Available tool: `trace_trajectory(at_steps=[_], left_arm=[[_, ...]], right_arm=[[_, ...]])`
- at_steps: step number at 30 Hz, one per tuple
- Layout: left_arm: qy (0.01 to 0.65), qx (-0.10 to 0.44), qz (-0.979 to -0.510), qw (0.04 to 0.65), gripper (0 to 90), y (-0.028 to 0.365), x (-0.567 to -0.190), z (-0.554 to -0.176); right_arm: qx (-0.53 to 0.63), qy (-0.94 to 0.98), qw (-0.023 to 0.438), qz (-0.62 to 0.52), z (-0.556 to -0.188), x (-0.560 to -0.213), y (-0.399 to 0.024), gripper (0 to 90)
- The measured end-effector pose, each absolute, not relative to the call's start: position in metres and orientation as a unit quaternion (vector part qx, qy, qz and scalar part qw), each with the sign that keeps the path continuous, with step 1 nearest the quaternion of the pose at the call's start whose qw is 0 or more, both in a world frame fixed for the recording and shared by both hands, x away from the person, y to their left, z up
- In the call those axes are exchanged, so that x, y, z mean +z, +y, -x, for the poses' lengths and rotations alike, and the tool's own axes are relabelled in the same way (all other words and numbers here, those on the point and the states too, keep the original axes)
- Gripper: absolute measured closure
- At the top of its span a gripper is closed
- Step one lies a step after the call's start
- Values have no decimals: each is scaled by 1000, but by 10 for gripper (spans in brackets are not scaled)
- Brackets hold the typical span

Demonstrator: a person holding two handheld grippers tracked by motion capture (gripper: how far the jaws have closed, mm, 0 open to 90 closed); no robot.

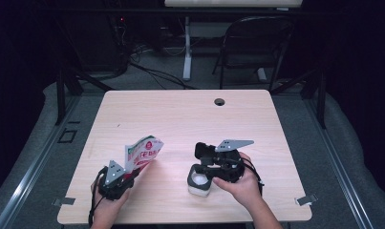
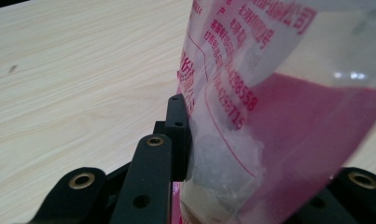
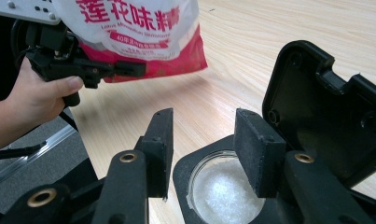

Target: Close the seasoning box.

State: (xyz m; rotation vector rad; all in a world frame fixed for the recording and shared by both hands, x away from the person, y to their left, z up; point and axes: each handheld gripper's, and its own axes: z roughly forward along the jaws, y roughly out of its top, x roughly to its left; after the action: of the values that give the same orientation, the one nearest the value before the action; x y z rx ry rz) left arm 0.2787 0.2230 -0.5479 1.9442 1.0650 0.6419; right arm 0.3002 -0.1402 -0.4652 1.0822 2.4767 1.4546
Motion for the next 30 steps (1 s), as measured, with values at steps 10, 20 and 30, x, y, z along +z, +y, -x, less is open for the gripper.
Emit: trace_trajectory(at_steps=[10, 20, 30], left_arm=[[476, 281, -736, 390, 757, 251, -548, -283], [516, 302, -716, 362, 756, 272, -556, -286], [526, 320, -715, 332, 755, 276, -563, -288]], right_arm=[[472, 806, 41, -355, -301, -468, -141, 568], [471, 807, 51, -352, -302, -469, -141, 548], [466, 809, 50, -354, -302, -472, -141, 548]])
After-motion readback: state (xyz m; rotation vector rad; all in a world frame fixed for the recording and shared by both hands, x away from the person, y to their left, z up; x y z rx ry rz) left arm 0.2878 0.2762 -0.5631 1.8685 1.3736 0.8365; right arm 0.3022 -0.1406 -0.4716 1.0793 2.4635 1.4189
